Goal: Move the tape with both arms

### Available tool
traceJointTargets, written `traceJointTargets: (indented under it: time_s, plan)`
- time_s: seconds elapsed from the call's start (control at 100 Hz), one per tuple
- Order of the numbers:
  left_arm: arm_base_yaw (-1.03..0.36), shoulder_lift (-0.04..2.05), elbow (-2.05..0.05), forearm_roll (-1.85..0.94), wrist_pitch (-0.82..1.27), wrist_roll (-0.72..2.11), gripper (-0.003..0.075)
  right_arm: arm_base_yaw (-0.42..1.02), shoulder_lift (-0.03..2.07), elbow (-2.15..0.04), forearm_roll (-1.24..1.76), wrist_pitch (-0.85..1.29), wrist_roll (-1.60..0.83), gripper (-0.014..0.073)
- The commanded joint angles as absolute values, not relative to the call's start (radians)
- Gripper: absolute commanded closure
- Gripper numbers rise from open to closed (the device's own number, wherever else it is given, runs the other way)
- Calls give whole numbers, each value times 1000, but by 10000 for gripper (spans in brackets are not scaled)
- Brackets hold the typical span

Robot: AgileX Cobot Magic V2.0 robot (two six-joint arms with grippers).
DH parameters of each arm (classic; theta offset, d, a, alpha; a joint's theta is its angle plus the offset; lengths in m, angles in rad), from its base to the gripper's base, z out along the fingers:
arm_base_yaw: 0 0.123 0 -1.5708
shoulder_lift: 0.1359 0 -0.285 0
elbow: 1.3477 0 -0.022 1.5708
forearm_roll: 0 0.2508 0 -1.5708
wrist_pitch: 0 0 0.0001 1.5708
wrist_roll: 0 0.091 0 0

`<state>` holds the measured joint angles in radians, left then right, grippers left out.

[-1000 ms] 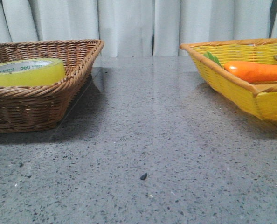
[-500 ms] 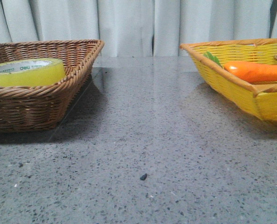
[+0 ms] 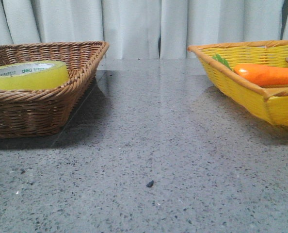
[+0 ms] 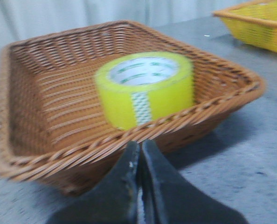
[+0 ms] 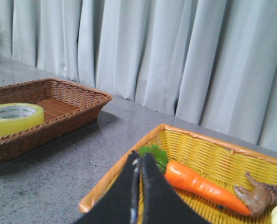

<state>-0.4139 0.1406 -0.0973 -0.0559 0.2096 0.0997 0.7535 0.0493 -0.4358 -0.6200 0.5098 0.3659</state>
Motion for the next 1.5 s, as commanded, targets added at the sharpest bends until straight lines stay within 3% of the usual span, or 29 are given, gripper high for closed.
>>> traceJointTargets:
  time_s: [0.0, 0.26, 0.43, 1.49]
  plan:
    - [-344, 99, -93, -63, 127, 95, 741, 750, 64, -459, -645, 442, 367, 668]
    - [-94, -19, -13, -63, 125, 95, 741, 750, 64, -459, -645, 442, 367, 668]
    - [-12, -36, 12, -65, 211, 95, 741, 750, 64, -459, -645, 442, 367, 668]
    - [-7, -36, 12, -67, 266, 95, 741, 748, 64, -459, -702, 423, 367, 668]
